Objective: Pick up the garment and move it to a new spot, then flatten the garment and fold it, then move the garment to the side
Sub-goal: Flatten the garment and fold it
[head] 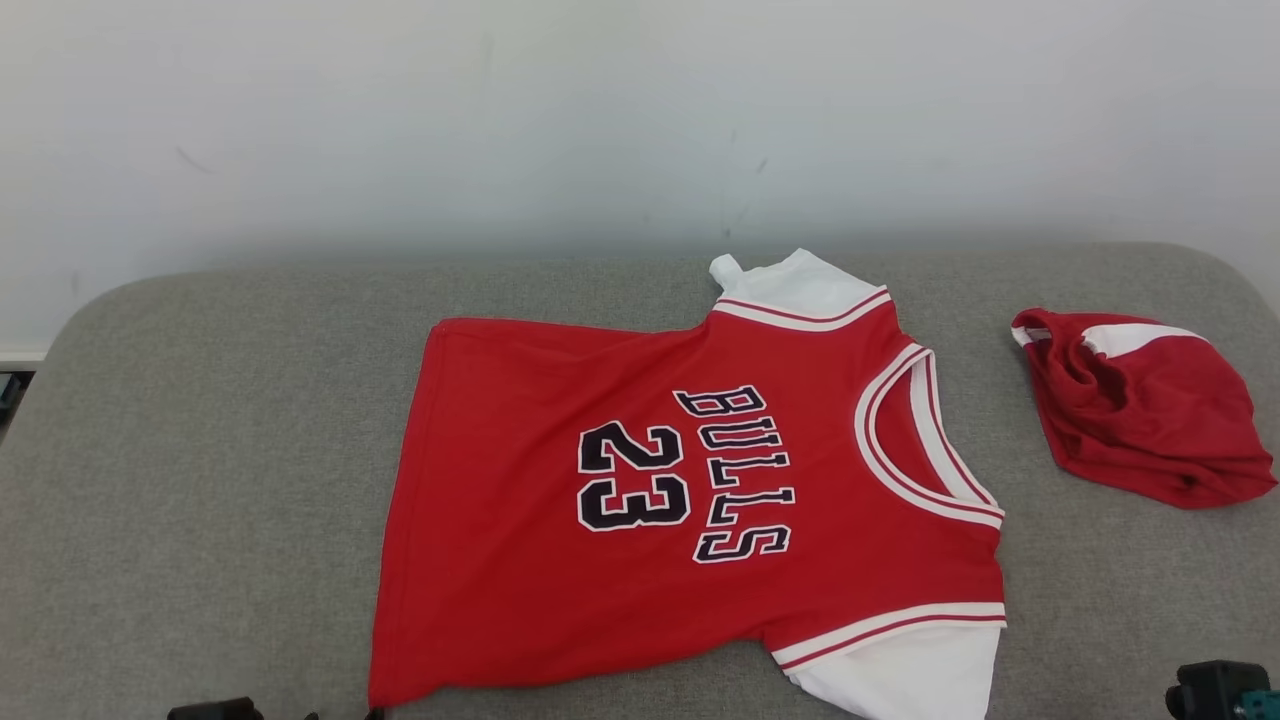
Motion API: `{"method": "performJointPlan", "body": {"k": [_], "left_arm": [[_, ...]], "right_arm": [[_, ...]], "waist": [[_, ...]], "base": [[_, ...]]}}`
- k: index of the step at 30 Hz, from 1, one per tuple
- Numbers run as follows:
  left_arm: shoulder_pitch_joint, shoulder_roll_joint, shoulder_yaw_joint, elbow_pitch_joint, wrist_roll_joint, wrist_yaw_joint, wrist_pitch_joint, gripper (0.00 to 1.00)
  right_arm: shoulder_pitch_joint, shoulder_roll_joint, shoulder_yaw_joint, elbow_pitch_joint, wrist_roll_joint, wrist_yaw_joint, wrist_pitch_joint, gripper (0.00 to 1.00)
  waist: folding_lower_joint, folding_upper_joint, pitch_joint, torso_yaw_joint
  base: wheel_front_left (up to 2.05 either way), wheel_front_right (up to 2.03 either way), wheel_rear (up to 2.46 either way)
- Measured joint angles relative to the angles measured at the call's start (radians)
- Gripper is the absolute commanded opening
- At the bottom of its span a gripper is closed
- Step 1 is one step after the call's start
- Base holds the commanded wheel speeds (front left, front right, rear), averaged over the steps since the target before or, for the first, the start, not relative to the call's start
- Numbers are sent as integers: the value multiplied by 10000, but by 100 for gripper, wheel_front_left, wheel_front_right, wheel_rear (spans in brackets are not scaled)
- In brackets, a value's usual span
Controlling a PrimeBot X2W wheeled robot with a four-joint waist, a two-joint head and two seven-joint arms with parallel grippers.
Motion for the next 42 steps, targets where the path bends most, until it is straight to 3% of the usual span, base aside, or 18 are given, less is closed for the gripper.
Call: {"method": "performJointPlan", "body": {"k": [9,21,29,35,42], "left_arm": [[321,-186,869,-1413,-33,539,-1348,100],[462,-244,1565,-2171,859,878,-2715,100],[813,-449,1893,-2353,1488,888,-2840,100],[1043,-784,2449,-2399,2516,888,-2855,100],[1195,-1007,2560,-2746,2970,888,-2752,100]], "right_arm": [[20,284,-842,-1210,130,0,-1166,100],[-960,719,-1177,-1406,-986,-4,-3218,100],[-915,690,-1162,-1137,-2092,-77,-4395,100],[-859,617,-1131,-1072,-2604,-88,-4811,100],[-668,616,-1097,-961,-2966,-121,-4957,100]], "waist": [[0,1,-64,27],[0,0,29,-53],[0,0,52,-248],[0,0,-25,-322],[0,1,-93,-309]], "base": [[0,0,0],[0,0,0],[0,0,0],[0,0,0],[0,0,0]]}}
